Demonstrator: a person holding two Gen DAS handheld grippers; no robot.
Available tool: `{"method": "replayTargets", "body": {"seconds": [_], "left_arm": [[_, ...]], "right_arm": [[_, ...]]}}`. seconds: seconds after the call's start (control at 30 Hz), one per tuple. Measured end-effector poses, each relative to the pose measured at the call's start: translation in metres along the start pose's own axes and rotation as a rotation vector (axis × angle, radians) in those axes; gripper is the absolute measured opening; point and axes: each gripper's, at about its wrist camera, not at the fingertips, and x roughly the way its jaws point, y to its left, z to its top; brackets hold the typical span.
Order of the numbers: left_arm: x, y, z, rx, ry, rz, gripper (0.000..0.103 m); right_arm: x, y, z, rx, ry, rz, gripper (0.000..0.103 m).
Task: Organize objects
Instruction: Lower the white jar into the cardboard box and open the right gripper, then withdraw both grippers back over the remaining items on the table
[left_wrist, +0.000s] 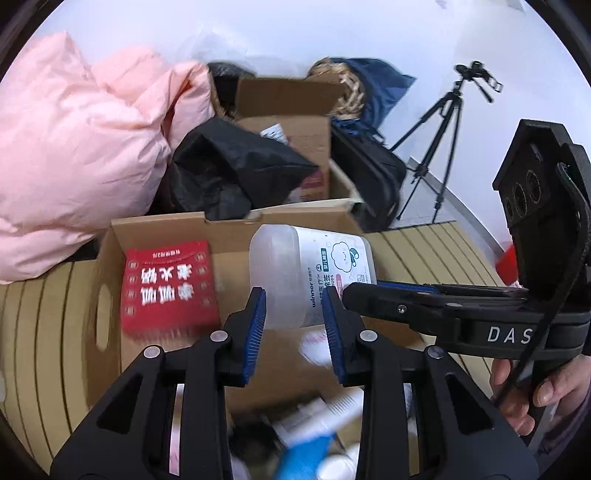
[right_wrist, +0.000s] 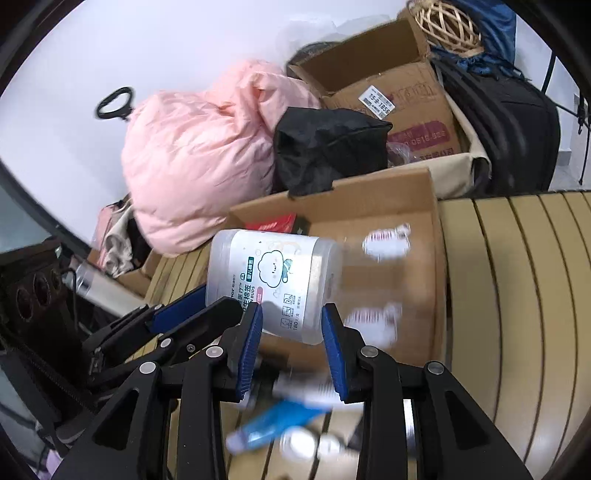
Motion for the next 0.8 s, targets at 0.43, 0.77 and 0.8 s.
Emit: {"method": "replayTargets", "body": {"seconds": [0.43,0.77,0.8], "left_arm": [[0.092,0.043,0.011,-0.011,0.139,0.117,0.042],[0.017,0.053,-0.013,-0.013,0.075,0.262,0.074],[0.003,0.051,-0.019,-0.013,0.060,0.272,0.079]], "right_arm": [[0.135,-0.033,0.064,0.039,0.137,-0.138,0.038],[0.104,-0.017,0.043,-0.095,0.123,-0.288,0.048],[0.096,-0.015,0.037,-0.117,0.113,-0.330,0.079]]}}
